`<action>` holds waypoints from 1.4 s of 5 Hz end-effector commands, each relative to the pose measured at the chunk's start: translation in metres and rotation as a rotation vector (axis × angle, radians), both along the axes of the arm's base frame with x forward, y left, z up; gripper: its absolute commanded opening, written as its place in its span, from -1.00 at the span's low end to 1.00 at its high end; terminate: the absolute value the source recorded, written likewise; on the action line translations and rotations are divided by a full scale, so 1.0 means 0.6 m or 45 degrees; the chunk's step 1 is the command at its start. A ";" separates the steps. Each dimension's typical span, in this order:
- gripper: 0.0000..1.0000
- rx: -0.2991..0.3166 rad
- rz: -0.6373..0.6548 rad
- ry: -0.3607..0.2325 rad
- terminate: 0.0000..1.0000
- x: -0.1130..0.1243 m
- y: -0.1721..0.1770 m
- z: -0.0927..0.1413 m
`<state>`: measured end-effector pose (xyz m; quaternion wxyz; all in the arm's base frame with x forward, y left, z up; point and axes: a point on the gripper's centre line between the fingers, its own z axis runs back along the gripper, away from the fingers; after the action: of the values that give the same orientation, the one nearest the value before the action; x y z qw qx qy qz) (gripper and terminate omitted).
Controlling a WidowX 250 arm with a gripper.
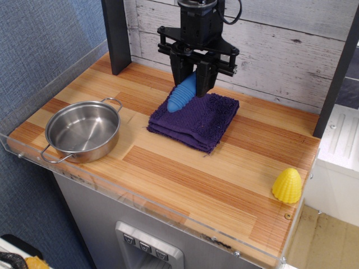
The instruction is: Move the fork on top of cloth with some of handle off the cloth.
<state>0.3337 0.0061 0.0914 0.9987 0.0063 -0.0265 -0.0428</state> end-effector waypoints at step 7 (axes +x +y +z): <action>1.00 0.034 0.043 0.064 -1.00 -0.018 0.030 -0.084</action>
<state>0.3214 0.0167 0.0229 0.9991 0.0135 0.0284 -0.0297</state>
